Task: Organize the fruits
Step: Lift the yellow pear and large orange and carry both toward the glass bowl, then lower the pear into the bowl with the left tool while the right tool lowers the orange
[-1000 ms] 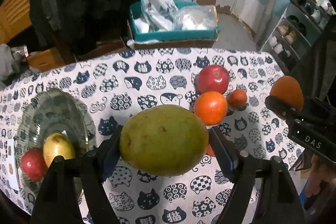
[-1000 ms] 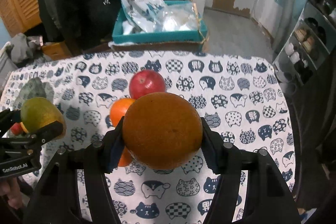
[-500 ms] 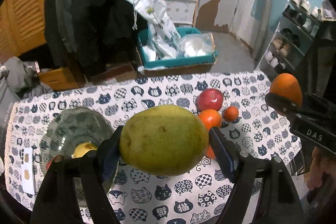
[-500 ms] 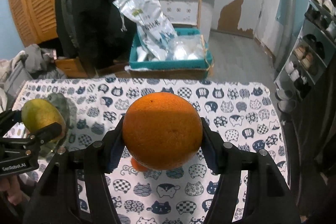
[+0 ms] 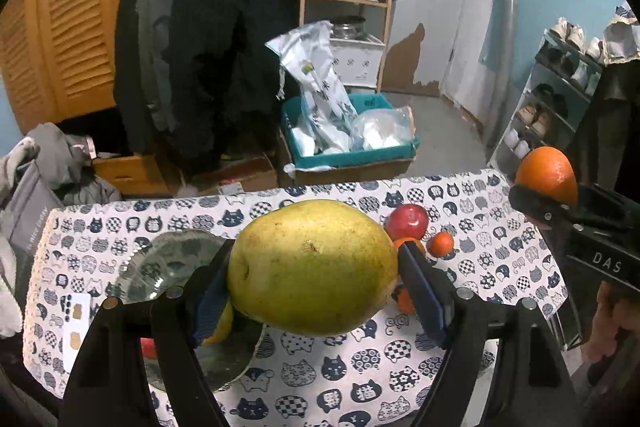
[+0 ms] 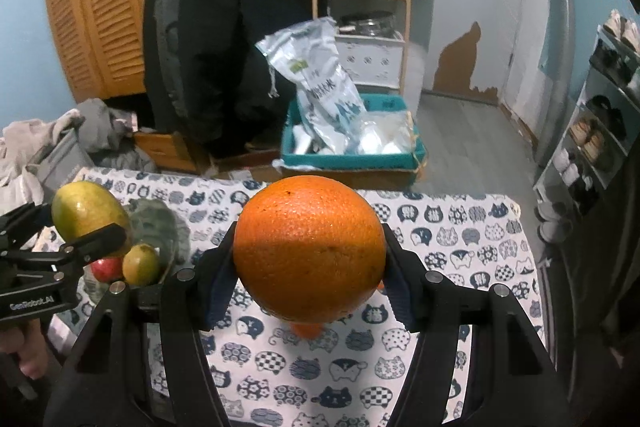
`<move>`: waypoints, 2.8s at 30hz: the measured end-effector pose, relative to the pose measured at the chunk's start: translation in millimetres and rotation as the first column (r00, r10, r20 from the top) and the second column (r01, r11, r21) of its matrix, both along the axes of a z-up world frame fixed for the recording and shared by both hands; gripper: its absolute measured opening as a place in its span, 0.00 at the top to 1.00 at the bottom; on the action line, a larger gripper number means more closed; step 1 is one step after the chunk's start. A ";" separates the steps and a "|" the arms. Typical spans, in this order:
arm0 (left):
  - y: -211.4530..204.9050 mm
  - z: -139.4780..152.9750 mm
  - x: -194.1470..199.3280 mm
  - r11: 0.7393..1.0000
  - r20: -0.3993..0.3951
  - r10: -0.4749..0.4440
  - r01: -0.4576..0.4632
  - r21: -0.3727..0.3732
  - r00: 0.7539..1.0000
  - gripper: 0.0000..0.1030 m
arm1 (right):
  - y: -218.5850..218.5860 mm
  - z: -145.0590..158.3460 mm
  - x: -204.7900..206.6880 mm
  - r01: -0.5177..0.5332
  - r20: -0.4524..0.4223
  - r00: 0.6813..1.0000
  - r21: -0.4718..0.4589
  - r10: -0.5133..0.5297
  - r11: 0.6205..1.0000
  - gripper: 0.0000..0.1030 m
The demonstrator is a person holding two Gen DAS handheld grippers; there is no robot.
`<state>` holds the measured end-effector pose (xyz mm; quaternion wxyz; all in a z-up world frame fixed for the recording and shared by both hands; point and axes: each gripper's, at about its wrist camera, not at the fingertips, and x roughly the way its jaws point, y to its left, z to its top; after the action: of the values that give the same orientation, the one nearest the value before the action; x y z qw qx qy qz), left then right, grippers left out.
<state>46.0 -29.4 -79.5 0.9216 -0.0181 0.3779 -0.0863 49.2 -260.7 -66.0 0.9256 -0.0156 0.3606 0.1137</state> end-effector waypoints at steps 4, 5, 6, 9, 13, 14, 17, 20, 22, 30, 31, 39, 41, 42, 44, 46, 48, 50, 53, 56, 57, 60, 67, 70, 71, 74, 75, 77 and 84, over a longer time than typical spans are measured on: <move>15.3 2.8 -3.2 1.000 0.010 0.021 -0.021 -0.003 1.000 0.21 | 11.8 7.6 -2.6 -0.025 0.016 1.000 -0.001 0.025 1.000 0.38; 18.6 3.1 -3.8 1.000 0.011 0.026 -0.026 -0.003 1.000 0.21 | 16.1 9.2 -2.7 -0.034 0.019 0.999 -0.003 0.035 0.999 0.38; 22.4 3.4 -4.4 0.999 0.012 0.032 -0.032 -0.001 0.999 0.21 | 19.3 10.4 -2.8 -0.040 0.020 0.999 -0.002 0.040 0.999 0.38; 35.9 4.4 -6.6 0.998 0.015 0.056 -0.055 -0.005 0.998 0.21 | 28.7 12.2 -0.6 -0.061 0.021 0.998 0.001 0.061 0.998 0.38; 54.3 3.4 -6.9 0.995 0.018 0.096 -0.096 0.002 0.995 0.21 | 41.9 12.8 5.0 -0.087 0.013 0.996 0.011 0.086 0.996 0.38; 57.9 3.1 -7.0 0.995 0.019 0.104 -0.104 0.003 0.994 0.21 | 45.4 12.7 6.7 -0.091 0.011 0.996 0.017 0.091 0.996 0.38; 71.5 0.4 -7.0 0.991 0.014 0.131 -0.131 -0.001 0.991 0.21 | 57.2 11.4 13.8 -0.112 -0.006 0.994 0.041 0.112 0.993 0.38; 85.8 -1.3 -6.3 0.987 0.010 0.158 -0.158 -0.003 0.987 0.21 | 73.3 11.1 19.6 -0.131 -0.014 0.991 0.045 0.131 0.990 0.38; 95.6 -2.6 -6.4 0.984 0.006 0.176 -0.175 -0.006 0.984 0.21 | 84.7 11.2 21.6 -0.149 -0.019 0.988 0.043 0.150 0.988 0.38; 134.8 -10.3 -2.5 0.971 -0.027 0.237 -0.238 -0.015 0.971 0.21 | 133.8 5.9 32.8 -0.219 -0.039 0.975 0.030 0.220 0.975 0.38; 139.1 -11.6 -1.8 0.970 -0.030 0.243 -0.243 -0.016 0.970 0.21 | 139.7 4.6 34.2 -0.227 -0.045 0.973 0.031 0.228 0.973 0.38; 171.9 -26.9 3.8 0.955 -0.056 0.295 -0.295 0.012 0.954 0.21 | 183.6 -5.6 48.2 -0.280 -0.074 0.957 0.031 0.281 0.960 0.38; 179.4 -32.8 5.0 0.952 -0.067 0.306 -0.305 0.020 0.950 0.21 | 192.8 -8.8 51.2 -0.288 -0.081 0.954 0.032 0.289 0.957 0.38; 183.0 -35.5 5.5 0.951 -0.075 0.309 -0.308 0.019 0.948 0.21 | 198.3 -11.0 53.0 -0.292 -0.086 0.952 0.030 0.294 0.956 0.38; 189.4 -41.1 6.8 0.949 -0.086 0.316 -0.315 0.024 0.945 0.21 | 206.7 -15.2 56.2 -0.299 -0.095 0.949 0.029 0.301 0.954 0.38; 194.8 -46.6 8.9 0.947 -0.095 0.321 -0.320 0.031 0.942 0.21 | 217.3 -21.8 61.0 -0.306 -0.110 0.945 0.032 0.308 0.951 0.38; 201.1 -53.1 13.1 0.946 -0.110 0.325 -0.324 0.027 0.939 0.21 | 224.1 -27.9 66.2 -0.312 -0.125 0.941 0.037 0.314 0.950 0.38; 206.3 -60.5 18.0 0.944 -0.129 0.330 -0.329 0.023 0.935 0.21 | 232.5 -34.6 70.8 -0.315 -0.138 0.938 0.037 0.317 0.948 0.38; 211.0 -72.6 26.5 0.942 -0.158 0.335 -0.336 0.022 0.929 0.21 | 246.4 -48.4 80.3 -0.321 -0.166 0.932 0.031 0.322 0.947 0.38; 212.7 -84.6 33.6 0.940 -0.181 0.339 -0.339 0.034 0.923 0.21 | 254.7 -60.7 87.2 -0.326 -0.190 0.926 0.027 0.325 0.945 0.38; 213.3 -87.9 35.6 0.940 -0.186 0.340 -0.339 0.036 0.922 0.21 | 258.1 -66.1 90.7 -0.325 -0.202 0.925 0.022 0.322 0.946 0.38; 215.1 -100.1 42.7 0.938 -0.210 0.346 -0.344 0.044 0.915 0.21 | 264.4 -77.5 97.2 -0.325 -0.227 0.919 0.022 0.321 0.946 0.38; 219.6 -128.3 57.0 0.935 -0.271 0.351 -0.353 0.041 0.896 0.21 | 277.0 -104.0 108.2 -0.329 -0.283 0.905 0.008 0.318 0.944 0.38; 222.5 -139.8 62.7 0.932 -0.300 0.355 -0.361 0.036 0.885 0.21 | 280.3 -114.6 112.7 -0.327 -0.307 0.898 0.012 0.315 0.945 0.38; 223.0 -143.1 64.4 0.932 -0.310 0.354 -0.362 0.034 0.882 0.21 | 280.7 -118.0 113.7 -0.325 -0.314 0.897 0.011 0.312 0.946 0.38; 225.6 -155.2 67.9 0.930 -0.344 0.350 -0.367 0.018 0.871 0.21 | 279.7 -126.7 116.5 -0.319 -0.332 0.893 0.008 0.303 0.948 0.38; 225.9 -158.6 68.5 0.930 -0.352 0.350 -0.368 0.016 0.868 0.21 | 279.2 -128.2 117.2 -0.317 -0.335 0.893 0.009 0.301 0.948 0.38; 226.8 -166.0 70.0 0.927 -0.371 0.352 -0.374 0.014 0.859 0.21 | 278.3 -131.0 118.0 -0.314 -0.340 0.892 0.008 0.298 0.949 0.38; 227.9 -179.7 74.8 0.925 -0.409 0.341 -0.379 -0.012 0.846 0.21 | 278.2 -135.3 119.0 -0.317 -0.349 0.888 0.007 0.300 0.948 0.38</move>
<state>120.7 198.5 -259.2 0.8227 -0.1486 0.5434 0.0762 168.2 17.5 -201.3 0.8172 -0.0756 0.5131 0.2512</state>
